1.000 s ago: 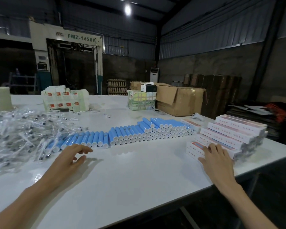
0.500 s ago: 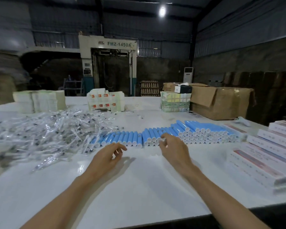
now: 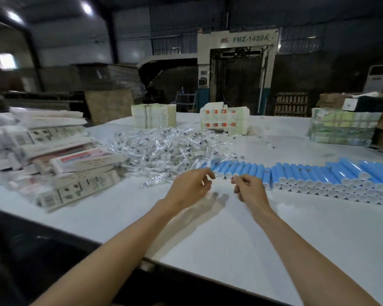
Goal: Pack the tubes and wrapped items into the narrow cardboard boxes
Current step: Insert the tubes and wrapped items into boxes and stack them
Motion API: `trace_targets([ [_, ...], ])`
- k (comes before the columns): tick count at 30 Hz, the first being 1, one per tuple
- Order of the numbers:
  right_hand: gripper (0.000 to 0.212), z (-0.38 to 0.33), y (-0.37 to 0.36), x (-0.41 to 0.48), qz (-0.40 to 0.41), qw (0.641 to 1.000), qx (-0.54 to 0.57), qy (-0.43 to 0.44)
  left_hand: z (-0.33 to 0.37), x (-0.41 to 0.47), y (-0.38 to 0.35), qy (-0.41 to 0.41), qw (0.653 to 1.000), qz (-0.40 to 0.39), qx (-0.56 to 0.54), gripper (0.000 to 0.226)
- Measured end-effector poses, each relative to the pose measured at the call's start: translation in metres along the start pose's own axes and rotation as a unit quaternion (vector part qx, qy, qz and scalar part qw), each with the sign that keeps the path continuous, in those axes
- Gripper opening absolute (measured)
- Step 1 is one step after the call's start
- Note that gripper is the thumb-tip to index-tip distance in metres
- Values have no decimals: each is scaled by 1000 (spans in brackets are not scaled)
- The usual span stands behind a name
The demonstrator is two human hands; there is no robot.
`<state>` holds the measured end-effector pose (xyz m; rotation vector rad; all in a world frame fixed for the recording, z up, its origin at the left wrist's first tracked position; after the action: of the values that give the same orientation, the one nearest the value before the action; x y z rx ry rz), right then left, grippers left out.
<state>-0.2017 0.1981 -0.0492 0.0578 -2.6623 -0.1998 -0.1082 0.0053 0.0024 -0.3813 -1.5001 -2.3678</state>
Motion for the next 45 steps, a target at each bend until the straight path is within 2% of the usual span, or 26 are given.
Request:
trace_targets([
  [4, 25, 3, -5, 2, -12, 1000, 20, 5, -54, -9, 48, 64, 990, 68, 106, 23],
  [10, 26, 0, -6, -2, -33, 999, 22, 21, -149, -13, 126, 195, 909, 176, 322, 44],
  [12, 27, -3, -6, -3, -36, 999, 23, 23, -174, -14, 148, 228, 888, 170, 361, 60],
  [14, 27, -5, -7, -4, -38, 999, 27, 22, -192, -14, 161, 247, 867, 121, 416, 71],
  [18, 27, -8, -4, -6, -38, 999, 17, 20, -198, -12, 167, 192, 837, 99, 504, 36],
  [20, 26, -8, -3, -6, -34, 999, 19, 19, -194, -12, 167, 175, 840, 118, 501, 28],
  [24, 26, -9, -3, -6, -26, 999, 23, 11, -185, -7, 163, 130, 895, 165, 394, 36],
  [27, 26, -7, -4, -5, -28, 999, 22, 10, -161, 1, 150, 107, 938, 166, 285, 39],
  [29, 25, -6, -4, -5, -31, 999, 18, 11, -139, 5, 134, 105, 968, 136, 184, 46],
  [31, 25, -5, -4, -5, -32, 999, 16, 11, -115, 6, 116, 112, 992, 65, -5, 50],
  [33, 25, -5, -5, -6, -32, 999, 19, 11, -89, 6, 97, 134, 969, -38, -204, 54],
  [35, 24, -5, -5, -6, -31, 999, 25, 9, -67, 9, 76, 157, 934, -117, -298, 53],
  [37, 24, -6, -4, -6, -25, 999, 26, 9, -47, 16, 51, 171, 891, -173, -383, 42],
  [39, 25, -6, -3, -6, -20, 999, 25, 15, -29, 27, 25, 212, 830, -185, -481, 34],
  [41, 26, -8, -3, -6, -18, 999, 20, 17, -14, 37, 5, 241, 782, -194, -541, 38],
  [43, 27, -10, -4, -6, -12, 1000, 7, 16, 0, 44, -15, 219, 744, -237, -586, 43],
  [45, 28, -11, -3, -6, -8, 999, -24, 23, 9, 46, -34, 210, 715, -246, -620, 49],
])
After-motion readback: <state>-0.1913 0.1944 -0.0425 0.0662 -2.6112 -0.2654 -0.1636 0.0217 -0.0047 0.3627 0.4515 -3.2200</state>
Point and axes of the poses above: each hand's wrist, its own x-axis towards the middle knuckle, its own y-axis out of the back of the hand, z = x × y, the point moved 1 cm from there along x, towards the middle knuckle, and after that the axes turned 14 degrees about y, right-handed, at the moved point
